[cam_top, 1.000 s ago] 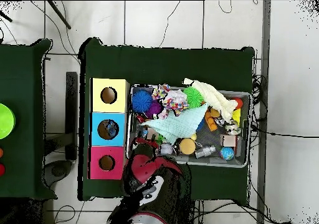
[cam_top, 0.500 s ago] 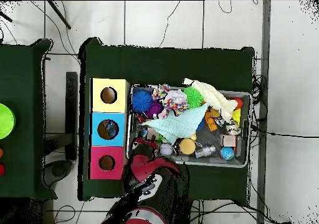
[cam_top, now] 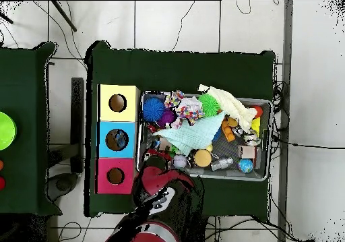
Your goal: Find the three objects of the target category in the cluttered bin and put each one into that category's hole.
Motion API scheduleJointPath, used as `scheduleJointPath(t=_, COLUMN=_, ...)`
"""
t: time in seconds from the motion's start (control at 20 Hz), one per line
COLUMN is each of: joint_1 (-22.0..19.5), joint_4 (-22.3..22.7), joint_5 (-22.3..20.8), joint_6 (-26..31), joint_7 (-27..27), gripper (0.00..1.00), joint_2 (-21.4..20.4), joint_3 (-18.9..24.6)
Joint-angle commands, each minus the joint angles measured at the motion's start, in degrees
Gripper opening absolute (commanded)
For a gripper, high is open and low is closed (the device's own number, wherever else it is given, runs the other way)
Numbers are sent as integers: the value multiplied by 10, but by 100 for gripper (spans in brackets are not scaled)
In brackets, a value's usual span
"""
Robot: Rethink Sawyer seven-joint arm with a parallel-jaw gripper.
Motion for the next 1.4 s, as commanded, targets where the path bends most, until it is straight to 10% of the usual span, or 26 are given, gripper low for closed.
scheduleJointPath(t=0.05, joint_1=2, joint_4=-64, joint_5=43, joint_6=-41, joint_7=34, gripper=100, joint_2=29, joint_3=28)
scheduleJointPath(t=1.4, joint_1=50, joint_4=-86, joint_5=140, joint_6=-47, joint_7=42, gripper=100, joint_2=58, joint_3=27)
